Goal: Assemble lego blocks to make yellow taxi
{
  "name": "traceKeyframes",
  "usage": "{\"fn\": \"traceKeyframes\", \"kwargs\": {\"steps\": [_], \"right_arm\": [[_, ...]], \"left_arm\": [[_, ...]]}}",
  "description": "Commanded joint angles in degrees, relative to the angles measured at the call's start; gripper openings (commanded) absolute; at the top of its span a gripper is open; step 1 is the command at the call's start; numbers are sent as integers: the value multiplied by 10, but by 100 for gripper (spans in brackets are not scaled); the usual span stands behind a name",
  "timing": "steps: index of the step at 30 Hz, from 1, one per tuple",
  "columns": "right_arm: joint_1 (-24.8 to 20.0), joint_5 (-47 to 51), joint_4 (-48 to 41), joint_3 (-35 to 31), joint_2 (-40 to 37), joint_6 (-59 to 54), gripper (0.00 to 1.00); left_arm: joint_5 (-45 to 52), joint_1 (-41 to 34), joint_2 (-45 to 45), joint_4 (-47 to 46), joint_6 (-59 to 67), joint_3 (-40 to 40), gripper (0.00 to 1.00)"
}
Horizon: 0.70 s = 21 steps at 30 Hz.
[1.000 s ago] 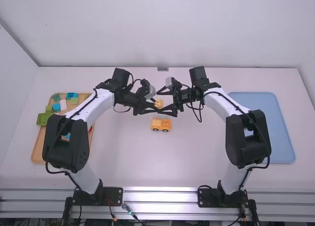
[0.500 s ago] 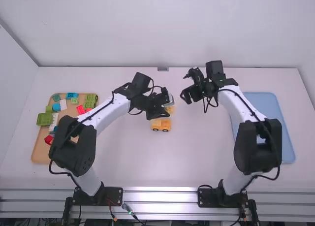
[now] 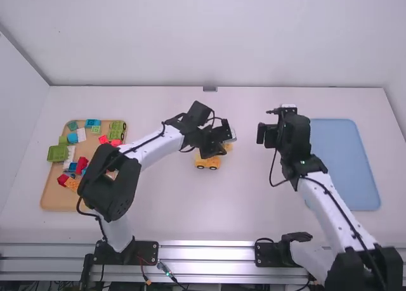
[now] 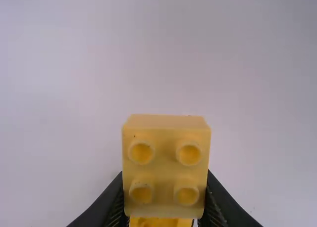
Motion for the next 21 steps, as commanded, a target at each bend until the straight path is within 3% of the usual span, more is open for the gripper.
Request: {"fn": "traceKeyframes", "kwargs": {"steps": [1, 6, 10, 16, 21], "right_arm": [[0, 21, 26, -48, -54, 22, 99], [-17, 21, 65, -114, -133, 28, 99], [-33, 21, 63, -138, -173, 52, 99], [-47, 19, 62, -150, -191, 50, 99], [-47, 19, 63, -151, -190, 52, 99]], "left_arm": [[-21, -18, 13, -1, -14, 26, 6], [-37, -43, 58, -32, -18, 75, 9], [-97, -69, 108, -86, -16, 136, 4], [-111, -95, 145, -121, 10, 168, 5], [-177, -102, 174, -106, -8, 167, 8]]}}
